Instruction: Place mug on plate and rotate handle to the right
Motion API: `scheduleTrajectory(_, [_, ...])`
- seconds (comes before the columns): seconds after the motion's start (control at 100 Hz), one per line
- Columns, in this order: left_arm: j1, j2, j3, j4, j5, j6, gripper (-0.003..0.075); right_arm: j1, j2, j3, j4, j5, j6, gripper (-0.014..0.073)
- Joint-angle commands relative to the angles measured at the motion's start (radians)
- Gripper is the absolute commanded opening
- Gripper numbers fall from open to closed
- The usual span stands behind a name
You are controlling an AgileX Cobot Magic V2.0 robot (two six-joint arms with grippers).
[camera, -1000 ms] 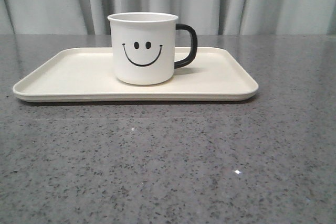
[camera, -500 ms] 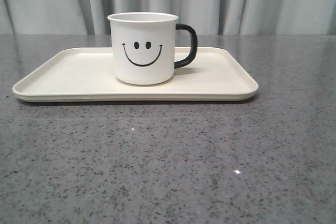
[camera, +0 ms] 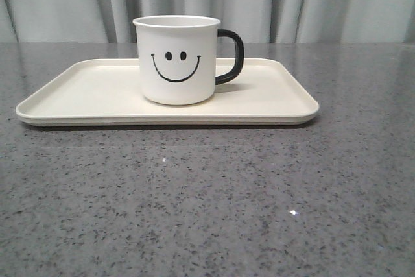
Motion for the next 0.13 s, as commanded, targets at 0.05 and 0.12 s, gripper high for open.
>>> scheduleTrajectory(0.05, [0.003, -0.031, 0.009, -0.005, -0.079, -0.001, -0.002, 0.002, -0.02, 0.0, -0.009, -0.077, 0.002, -0.0067])
scheduleTrajectory(0.12, [0.003, -0.031, 0.009, -0.005, -0.079, -0.001, -0.002, 0.002, -0.02, 0.0, -0.009, -0.077, 0.002, -0.0067])
